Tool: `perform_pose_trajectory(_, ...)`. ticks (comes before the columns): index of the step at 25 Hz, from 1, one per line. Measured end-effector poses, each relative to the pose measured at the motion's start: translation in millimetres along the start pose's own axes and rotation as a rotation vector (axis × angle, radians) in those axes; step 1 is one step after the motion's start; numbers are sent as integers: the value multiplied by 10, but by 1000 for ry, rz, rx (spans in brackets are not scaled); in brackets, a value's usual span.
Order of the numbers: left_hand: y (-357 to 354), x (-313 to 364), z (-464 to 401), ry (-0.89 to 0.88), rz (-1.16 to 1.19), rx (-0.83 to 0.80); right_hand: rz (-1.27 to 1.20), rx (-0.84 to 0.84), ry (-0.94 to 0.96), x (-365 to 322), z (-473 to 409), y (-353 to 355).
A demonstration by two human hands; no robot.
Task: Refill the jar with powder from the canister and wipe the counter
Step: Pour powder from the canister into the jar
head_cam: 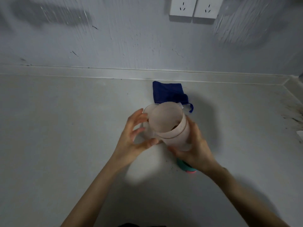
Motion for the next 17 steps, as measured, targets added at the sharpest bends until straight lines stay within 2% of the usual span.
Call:
perform_pose_trajectory(3, 102, -171, -196, 45, -130, 35, 260, 40, 10, -22, -189, 366)
perform_pose_trajectory(6, -30, -354, -389, 130, -264, -50, 536, -4, 58, -19, -419, 576)
perform_pose_trajectory(9, -189, -441, -506, 155, -285, -122, 724, -95, 180, -47, -581, 607)
perform_pose_trajectory(14, -288, -435, -588, 144, -193, -153, 807, -152, 263, -135, -754, 611)
perform_pose_trajectory(17, -276, -370, -584, 121, -181, -112, 813, -170, 295, -171, -781, 564)
Point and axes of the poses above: each hand's wrist, its own z-axis away from the middle knuckle, its own y-axis out of the back of the hand, x = y × z, the point moved 9 cm from there along -z, towards the middle knuckle, and after that the axes turned 15 degrees about -z, right-handed, at the moved point
